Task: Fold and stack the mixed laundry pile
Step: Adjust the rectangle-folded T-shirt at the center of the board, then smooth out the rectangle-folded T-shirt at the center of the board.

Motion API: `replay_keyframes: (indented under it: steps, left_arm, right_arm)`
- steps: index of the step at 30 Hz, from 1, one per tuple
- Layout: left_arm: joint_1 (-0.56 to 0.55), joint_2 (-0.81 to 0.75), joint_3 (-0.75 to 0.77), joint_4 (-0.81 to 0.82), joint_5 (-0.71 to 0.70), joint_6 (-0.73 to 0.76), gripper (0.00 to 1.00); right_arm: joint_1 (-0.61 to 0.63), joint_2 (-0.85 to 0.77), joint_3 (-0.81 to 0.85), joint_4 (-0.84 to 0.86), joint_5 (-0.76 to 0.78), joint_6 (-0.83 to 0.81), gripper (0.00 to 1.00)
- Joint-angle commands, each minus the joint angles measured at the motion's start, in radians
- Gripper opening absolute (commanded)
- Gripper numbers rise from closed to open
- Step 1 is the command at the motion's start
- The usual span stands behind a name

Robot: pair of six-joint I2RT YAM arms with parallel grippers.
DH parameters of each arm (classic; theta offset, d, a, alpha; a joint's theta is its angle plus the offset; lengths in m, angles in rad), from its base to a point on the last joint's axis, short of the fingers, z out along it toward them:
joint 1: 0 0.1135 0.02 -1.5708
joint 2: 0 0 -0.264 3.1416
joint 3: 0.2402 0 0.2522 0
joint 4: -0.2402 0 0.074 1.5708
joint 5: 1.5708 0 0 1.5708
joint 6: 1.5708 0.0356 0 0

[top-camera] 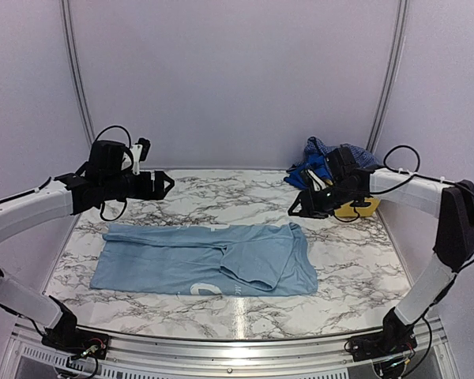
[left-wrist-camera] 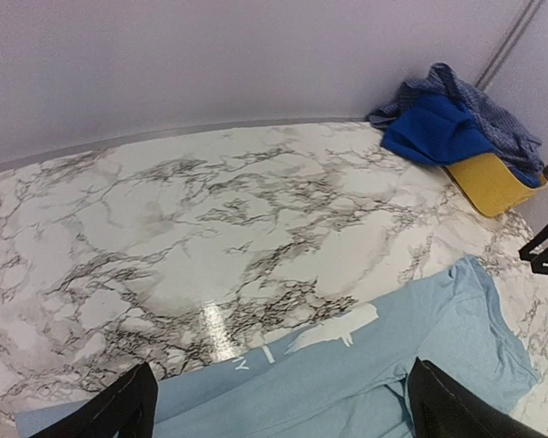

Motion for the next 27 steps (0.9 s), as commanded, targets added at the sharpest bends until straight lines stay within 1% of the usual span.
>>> replay_keyframes:
  steps: [1,4,9,14,19,22,24,27]
  left_arm:
    - [0.079,0.017,0.012,-0.075,0.028,-0.098,0.99]
    - [0.128,0.029,0.010,-0.111,0.014,-0.114,0.99]
    - [0.202,0.046,-0.007,-0.145,0.017,-0.148,0.99]
    - [0.264,0.111,-0.001,-0.204,0.033,-0.168,0.99]
    - [0.318,0.146,-0.009,-0.220,0.038,-0.212,0.99]
    - [0.342,0.157,-0.007,-0.228,0.032,-0.221,0.99]
    - [0.354,0.177,0.005,-0.256,0.004,-0.228,0.99]
    - [0.393,0.215,0.010,-0.300,-0.005,-0.252,0.98]
  right_arm:
    - [-0.019,0.110,0.054,-0.029,0.092,0.033,0.46]
    - [-0.028,0.172,0.083,-0.020,0.114,0.035,0.46]
    - [-0.030,0.267,0.154,-0.005,0.107,0.041,0.44]
    - [-0.031,0.337,0.203,0.008,0.095,0.049,0.44]
    - [-0.030,0.405,0.231,0.006,0.058,0.058,0.35]
    - [-0.030,0.417,0.238,-0.002,0.058,0.061,0.34]
    - [-0.030,0.428,0.242,-0.011,0.063,0.063,0.32]
    - [-0.037,0.435,0.244,-0.018,0.077,0.065,0.19]
